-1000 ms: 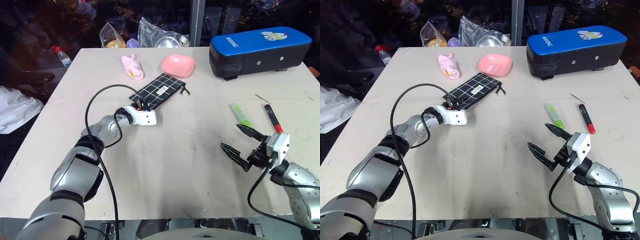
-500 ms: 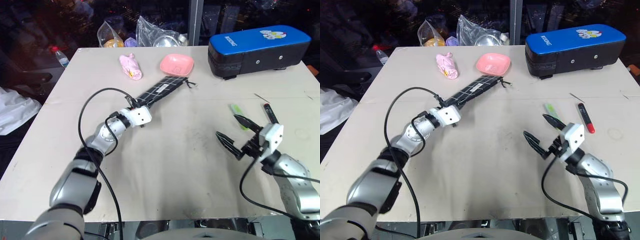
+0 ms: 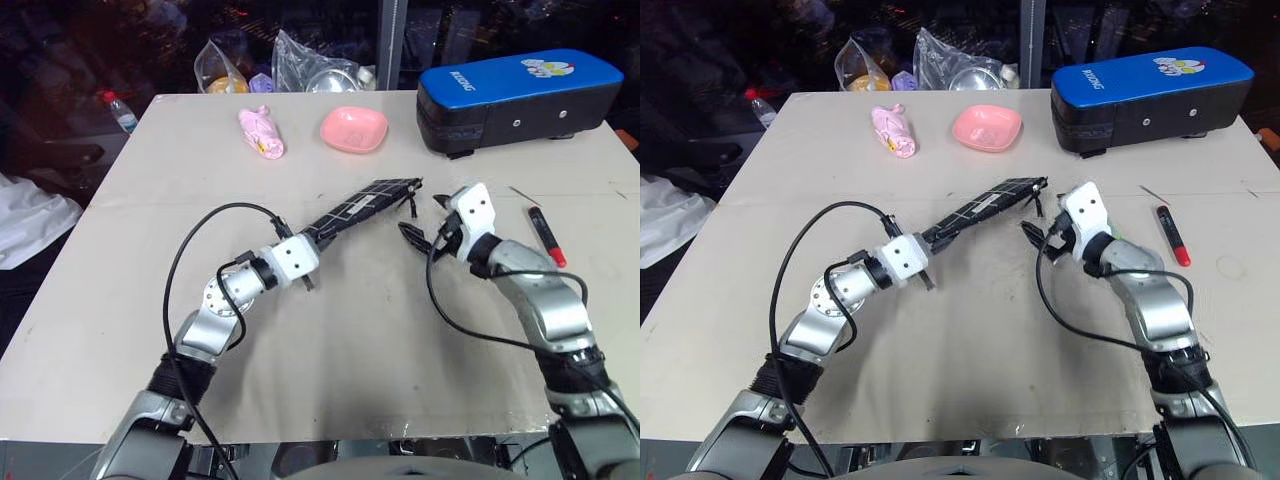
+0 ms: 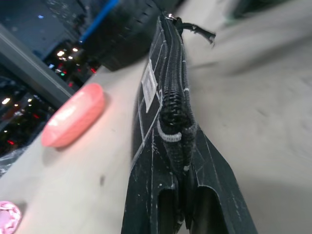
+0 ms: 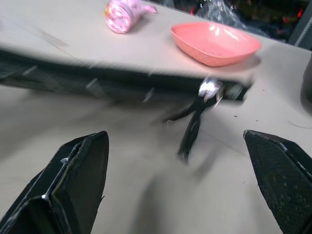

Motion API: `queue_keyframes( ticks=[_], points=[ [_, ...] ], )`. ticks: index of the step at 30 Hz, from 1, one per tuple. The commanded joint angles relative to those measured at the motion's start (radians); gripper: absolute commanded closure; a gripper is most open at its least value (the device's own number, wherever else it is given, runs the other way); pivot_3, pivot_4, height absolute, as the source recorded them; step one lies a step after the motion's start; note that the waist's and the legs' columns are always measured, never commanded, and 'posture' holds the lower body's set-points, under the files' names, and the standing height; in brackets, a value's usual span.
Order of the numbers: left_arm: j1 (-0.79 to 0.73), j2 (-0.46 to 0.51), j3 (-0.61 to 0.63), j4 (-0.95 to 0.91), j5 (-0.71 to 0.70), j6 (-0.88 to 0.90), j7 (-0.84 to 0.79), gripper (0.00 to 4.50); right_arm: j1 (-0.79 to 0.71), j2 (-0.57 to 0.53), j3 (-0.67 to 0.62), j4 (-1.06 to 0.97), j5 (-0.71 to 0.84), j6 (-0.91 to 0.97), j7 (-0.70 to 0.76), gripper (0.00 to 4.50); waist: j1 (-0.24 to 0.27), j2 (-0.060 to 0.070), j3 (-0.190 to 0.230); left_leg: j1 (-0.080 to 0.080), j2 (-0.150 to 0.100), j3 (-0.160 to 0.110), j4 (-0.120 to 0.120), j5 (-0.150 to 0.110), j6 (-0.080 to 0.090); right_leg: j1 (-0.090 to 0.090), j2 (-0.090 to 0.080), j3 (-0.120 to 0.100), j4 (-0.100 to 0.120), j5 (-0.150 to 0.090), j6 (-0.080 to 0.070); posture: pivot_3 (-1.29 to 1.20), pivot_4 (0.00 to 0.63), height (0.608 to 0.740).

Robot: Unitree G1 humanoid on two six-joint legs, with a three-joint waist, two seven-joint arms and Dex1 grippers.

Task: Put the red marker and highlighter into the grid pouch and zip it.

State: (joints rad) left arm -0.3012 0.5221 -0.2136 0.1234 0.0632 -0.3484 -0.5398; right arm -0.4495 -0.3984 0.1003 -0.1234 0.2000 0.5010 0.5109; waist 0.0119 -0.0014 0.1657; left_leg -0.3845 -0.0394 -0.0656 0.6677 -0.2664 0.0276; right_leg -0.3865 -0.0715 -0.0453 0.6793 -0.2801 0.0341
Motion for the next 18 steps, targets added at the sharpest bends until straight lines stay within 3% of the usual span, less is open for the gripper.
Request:
queue_keyframes(
  ticks=[1, 9, 16, 18],
  points=[
    [0.025, 0.001, 0.003, -0.066, 0.03, 0.009, -0.002, 4.47, -0.062, -0.008, 0.004, 0.02, -0.012, 0.04, 0.008, 0.0, -0.001, 0.0, 0.0, 0.0, 0.0, 0.001, 0.0, -0.001, 0.002, 0.0, 0.0, 0.0, 0.0, 0.0, 0.0, 0.0, 0.15, 0.737],
    [0.074, -0.01, 0.012, -0.111, 0.038, 0.018, -0.007, 4.47, -0.147, 0.026, -0.026, 0.122, 0.023, 0.176, 0.003, 0.0, -0.002, 0.0, 0.0, 0.0, 0.001, 0.003, 0.0, -0.002, 0.004, -0.002, -0.001, 0.003, 0.0, 0.0, 0.0, 0.0, 0.15, 0.737],
    [0.086, -0.017, 0.01, -0.107, 0.042, 0.012, -0.011, 4.47, -0.211, 0.06, -0.028, 0.255, 0.016, 0.142, 0.01, 0.0, -0.005, 0.0, 0.0, -0.002, 0.001, 0.004, 0.0, -0.002, 0.004, -0.004, -0.001, 0.004, 0.0, 0.0, 0.0, 0.0, 0.15, 0.737],
    [0.089, -0.018, 0.01, -0.107, 0.042, 0.011, -0.013, 4.5, -0.221, 0.064, -0.028, 0.27, 0.01, 0.133, 0.009, 0.85, -0.007, 0.0, 0.0, -0.003, 0.001, 0.004, 0.0, -0.002, 0.003, -0.005, -0.001, 0.004, 0.001, 0.0, 0.0, 0.0, 0.15, 0.737]
  ],
)
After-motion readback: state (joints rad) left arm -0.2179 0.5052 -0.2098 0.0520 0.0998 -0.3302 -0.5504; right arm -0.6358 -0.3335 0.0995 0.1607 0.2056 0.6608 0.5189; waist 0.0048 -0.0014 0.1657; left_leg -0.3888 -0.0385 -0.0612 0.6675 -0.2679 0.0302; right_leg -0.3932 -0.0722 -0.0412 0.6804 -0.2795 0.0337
